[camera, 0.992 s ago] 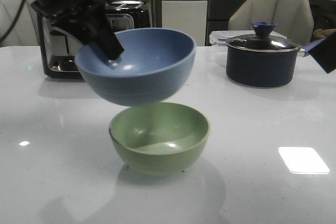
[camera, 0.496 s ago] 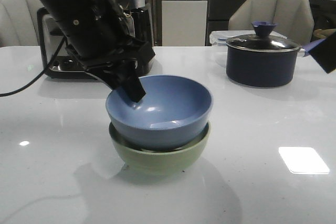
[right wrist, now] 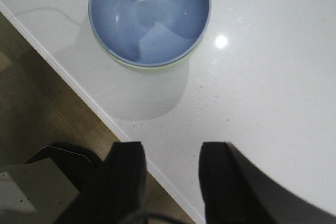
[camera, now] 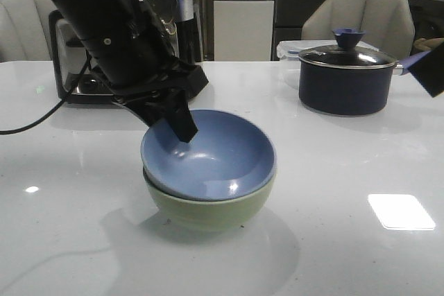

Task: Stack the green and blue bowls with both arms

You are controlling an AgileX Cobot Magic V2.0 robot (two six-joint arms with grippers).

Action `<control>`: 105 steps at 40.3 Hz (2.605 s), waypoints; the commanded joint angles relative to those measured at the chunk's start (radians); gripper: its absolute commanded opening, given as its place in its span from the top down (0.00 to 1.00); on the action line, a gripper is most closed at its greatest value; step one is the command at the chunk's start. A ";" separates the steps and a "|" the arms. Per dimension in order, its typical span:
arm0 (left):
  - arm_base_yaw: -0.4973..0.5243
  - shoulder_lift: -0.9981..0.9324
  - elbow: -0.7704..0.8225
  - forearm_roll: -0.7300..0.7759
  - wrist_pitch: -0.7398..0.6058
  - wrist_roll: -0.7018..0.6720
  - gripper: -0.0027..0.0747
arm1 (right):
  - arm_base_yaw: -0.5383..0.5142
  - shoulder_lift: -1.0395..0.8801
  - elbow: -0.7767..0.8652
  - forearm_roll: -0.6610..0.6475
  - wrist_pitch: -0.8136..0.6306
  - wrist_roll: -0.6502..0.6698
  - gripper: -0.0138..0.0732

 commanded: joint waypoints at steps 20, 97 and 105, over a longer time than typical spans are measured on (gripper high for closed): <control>-0.003 -0.311 -0.033 -0.004 0.064 -0.011 0.50 | 0.000 -0.006 -0.028 0.009 -0.048 -0.011 0.40; -0.003 -1.252 0.615 0.355 0.068 -0.272 0.85 | 0.000 -0.006 -0.028 0.009 -0.030 -0.011 0.78; 0.082 -1.357 0.665 0.396 -0.003 -0.244 0.85 | 0.000 -0.006 -0.028 0.009 -0.030 -0.011 0.78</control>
